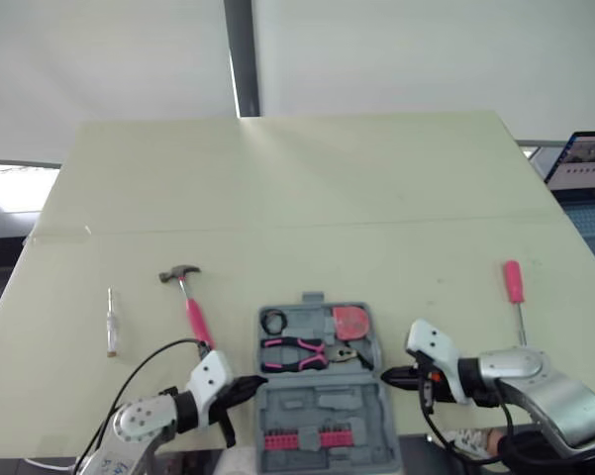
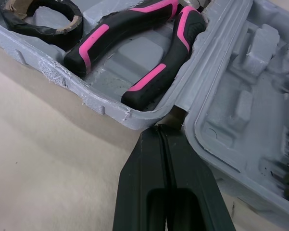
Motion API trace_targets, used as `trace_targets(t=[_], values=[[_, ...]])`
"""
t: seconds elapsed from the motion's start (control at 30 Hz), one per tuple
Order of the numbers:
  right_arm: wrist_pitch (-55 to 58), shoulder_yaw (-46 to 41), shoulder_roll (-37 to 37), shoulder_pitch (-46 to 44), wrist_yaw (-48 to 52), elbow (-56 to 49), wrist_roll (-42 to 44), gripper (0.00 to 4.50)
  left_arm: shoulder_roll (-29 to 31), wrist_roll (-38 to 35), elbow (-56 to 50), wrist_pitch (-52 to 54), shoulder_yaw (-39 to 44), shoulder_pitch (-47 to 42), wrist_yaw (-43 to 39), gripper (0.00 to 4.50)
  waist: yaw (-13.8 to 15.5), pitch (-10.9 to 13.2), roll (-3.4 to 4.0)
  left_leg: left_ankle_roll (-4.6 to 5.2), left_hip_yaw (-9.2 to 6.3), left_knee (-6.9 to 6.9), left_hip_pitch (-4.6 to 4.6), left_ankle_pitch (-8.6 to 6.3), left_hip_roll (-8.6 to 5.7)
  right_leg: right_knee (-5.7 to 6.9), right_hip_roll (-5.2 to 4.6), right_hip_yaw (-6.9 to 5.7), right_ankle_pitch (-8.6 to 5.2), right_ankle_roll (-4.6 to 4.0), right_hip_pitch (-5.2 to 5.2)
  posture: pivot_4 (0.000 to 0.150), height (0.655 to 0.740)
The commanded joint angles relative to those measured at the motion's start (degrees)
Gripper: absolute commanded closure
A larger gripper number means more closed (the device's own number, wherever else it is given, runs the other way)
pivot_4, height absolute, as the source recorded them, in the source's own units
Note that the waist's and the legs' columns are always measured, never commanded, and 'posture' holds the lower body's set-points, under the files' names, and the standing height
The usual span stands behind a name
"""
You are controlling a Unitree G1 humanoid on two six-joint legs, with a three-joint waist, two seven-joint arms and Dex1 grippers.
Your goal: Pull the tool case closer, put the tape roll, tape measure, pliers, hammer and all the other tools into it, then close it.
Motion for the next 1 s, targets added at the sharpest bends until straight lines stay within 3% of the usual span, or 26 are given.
trace_targets(t=[0.03, 0.43, 1.0], values=[[-0.9, 0.3, 0.6, 0.3, -1.0, -0.6, -0.5, 4.50, -0.4, 0.2, -1.5, 0.6, -1.2, -0.6, 0.3, 4.45, 0.0, 0.0, 0.00, 0.00, 0.00, 0.00, 0.00, 0.00, 0.00, 0.00, 0.00, 0.00, 0.00, 0.00, 0.00, 0.150, 0.7373], [-2.4, 0.3, 2.5, 1.3, -2.8, -0.2, -1.9, 4.50, -0.3, -0.7, -5.9, 6.6, -2.2, -3.4, 0.9, 4.45, -0.1, 0.0, 0.01, 0.00, -0.01, 0.01, 0.00, 0.00, 0.00, 0.02, 0.00, 0.00, 0.00, 0.00, 0.00, 0.150, 0.7373], [2.3, 0.4, 5.4, -7.4, -6.3, 1.8, -3.4, 4.50, -2.5, -1.1, -7.5, 13.5, -2.3, -8.8, 3.2, 4.45, -0.2, 0.0, 0.01, 0.00, -0.01, 0.01, -0.01, 0.00, 0.00, 0.03, 0.00, -0.01, 0.00, 0.00, -0.03, 0.150, 0.7373]])
